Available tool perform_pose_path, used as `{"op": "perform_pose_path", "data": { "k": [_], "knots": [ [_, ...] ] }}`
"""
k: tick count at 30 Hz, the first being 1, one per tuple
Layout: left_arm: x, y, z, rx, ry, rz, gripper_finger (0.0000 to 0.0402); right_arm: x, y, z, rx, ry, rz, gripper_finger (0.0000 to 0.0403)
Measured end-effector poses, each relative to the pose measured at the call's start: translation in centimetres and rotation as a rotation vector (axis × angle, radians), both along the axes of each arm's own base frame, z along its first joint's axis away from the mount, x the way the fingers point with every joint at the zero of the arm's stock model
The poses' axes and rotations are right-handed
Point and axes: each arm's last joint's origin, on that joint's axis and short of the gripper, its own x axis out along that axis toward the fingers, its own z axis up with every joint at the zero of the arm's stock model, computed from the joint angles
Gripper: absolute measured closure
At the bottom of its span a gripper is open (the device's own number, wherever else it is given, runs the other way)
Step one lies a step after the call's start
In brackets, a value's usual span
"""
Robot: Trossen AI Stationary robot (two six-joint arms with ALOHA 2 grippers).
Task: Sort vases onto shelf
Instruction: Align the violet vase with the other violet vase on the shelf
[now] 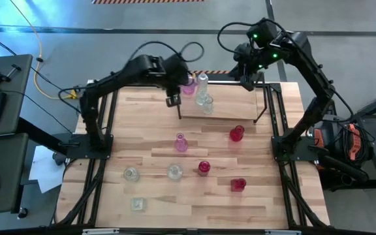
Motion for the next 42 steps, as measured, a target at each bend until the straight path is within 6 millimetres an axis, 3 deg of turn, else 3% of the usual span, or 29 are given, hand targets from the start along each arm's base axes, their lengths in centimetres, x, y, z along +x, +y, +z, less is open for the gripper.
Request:
{"op": "perform_pose_path", "data": {
  "k": [9, 17, 21, 28, 36, 42],
  "knots": [
    [1.8, -0.3, -1.6, -0.121, -0.011, -0.028, 0.0290, 2.2, -0.3, -1.2, 0.093, -0.130, 0.086, 0.0403],
    [2.5, -0.6, -1.6, -0.179, -0.086, -0.006, 0.0290, 4.8, -0.5, -5.0, 0.191, -0.127, 0.146, 0.0403],
    [2.6, -0.8, -1.5, -0.264, -0.126, 0.007, 0.0291, 5.5, -0.3, -5.4, 0.201, -0.156, 0.164, 0.0403],
    [2.7, -0.9, -1.6, -0.356, -0.153, 0.056, 0.0290, 6.1, 0.6, -5.3, 0.219, -0.182, 0.203, 0.0403],
    [4.5, -1.5, -4.8, -0.440, -0.079, 0.097, 0.0291, 6.6, 0.7, -8.4, 0.271, -0.102, 0.208, 0.0403],
    [5.3, -2.9, -5.7, -0.464, -0.039, 0.080, 0.0291, 5.8, 1.3, -10.0, 0.298, -0.118, 0.194, 0.0403]
  ]
}}
